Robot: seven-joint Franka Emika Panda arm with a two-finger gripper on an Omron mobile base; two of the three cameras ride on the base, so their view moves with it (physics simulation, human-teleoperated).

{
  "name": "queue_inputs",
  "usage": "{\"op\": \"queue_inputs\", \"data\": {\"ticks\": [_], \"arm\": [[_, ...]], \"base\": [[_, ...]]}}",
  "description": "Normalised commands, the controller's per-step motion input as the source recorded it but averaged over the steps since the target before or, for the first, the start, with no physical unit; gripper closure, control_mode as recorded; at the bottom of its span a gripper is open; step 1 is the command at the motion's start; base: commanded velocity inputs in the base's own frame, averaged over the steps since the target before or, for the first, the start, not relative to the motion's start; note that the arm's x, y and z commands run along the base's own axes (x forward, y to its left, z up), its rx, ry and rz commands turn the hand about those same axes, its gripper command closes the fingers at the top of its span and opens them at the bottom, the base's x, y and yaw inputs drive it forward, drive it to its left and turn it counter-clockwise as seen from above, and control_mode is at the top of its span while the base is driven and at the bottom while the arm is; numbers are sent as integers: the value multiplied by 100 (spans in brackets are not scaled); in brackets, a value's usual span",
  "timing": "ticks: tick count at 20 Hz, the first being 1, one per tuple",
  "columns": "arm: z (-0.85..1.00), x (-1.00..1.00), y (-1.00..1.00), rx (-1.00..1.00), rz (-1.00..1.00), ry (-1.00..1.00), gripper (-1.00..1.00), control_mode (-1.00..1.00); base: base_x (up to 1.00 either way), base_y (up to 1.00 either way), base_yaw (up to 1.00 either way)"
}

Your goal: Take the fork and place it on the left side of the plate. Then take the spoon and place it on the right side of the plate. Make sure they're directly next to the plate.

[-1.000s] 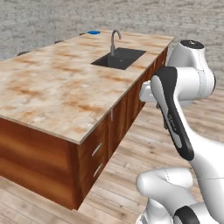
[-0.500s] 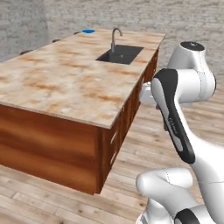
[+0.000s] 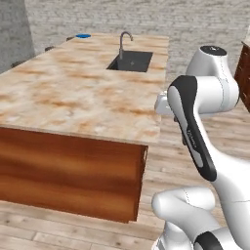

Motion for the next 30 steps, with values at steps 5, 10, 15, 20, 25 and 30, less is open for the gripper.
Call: {"op": "queue_inputs", "data": {"ticks": [5,10,15,20,25,30], "arm": [[0,0,0,0,0,0,100,100],[0,0,0,0,0,0,100,100],[0,0,0,0,0,0,100,100],[0,0,0,0,0,0,100,100],[0,0,0,0,0,0,100,100],[0,0,0,0,0,0,100,100]], "base": [[0,100,-26],[0,100,-27],[0,100,-25],[0,100,-25],[0,100,-24],[0,100,-23]]}}
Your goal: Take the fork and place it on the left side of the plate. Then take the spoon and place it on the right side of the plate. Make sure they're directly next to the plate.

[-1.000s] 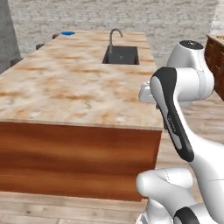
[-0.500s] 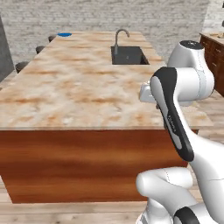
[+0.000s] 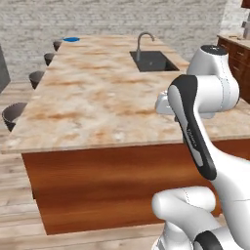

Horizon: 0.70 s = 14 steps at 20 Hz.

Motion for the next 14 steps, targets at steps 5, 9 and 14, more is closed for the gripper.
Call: {"op": "queue_inputs", "data": {"ticks": [5,9,14], "arm": [[0,0,0,0,0,0,100,100],[0,0,0,0,0,0,100,100],[0,0,0,0,0,0,100,100]], "base": [[0,100,-20],[0,100,-18],[0,100,-20]]}}
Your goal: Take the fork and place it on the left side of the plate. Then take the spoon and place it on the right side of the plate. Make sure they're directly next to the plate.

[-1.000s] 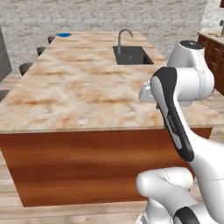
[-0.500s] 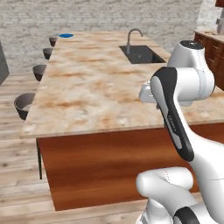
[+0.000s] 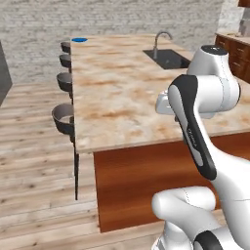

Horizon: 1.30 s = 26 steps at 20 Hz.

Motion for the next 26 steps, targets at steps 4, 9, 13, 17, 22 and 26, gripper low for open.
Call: {"op": "queue_inputs", "data": {"ticks": [4,9,13,17,22,26], "arm": [[0,0,0,0,0,0,100,100],[0,0,0,0,0,0,100,100],[0,0,0,0,0,0,100,100],[0,0,0,0,0,0,100,100],[0,0,0,0,0,0,100,100],[0,0,0,0,0,0,100,100]], "base": [[0,100,-24],[0,100,-26],[0,100,-25],[3,100,-22],[41,100,-22],[97,100,-26]]}}
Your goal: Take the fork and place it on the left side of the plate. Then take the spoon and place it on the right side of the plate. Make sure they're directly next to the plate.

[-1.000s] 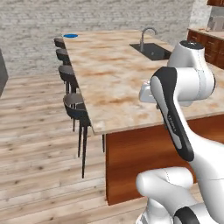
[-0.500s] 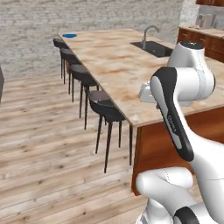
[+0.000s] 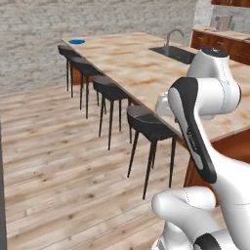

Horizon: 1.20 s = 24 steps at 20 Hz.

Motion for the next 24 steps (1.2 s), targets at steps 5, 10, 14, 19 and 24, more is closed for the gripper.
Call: {"op": "queue_inputs", "data": {"ticks": [5,10,14,19,24], "arm": [[0,0,0,0,0,0,100,100],[0,0,0,0,0,0,100,100],[0,0,0,0,0,0,100,100],[0,0,0,0,0,0,100,100],[0,0,0,0,0,0,100,100]], "base": [[100,100,-26],[100,100,-27],[100,100,-28],[100,100,-27],[100,100,-26]]}}
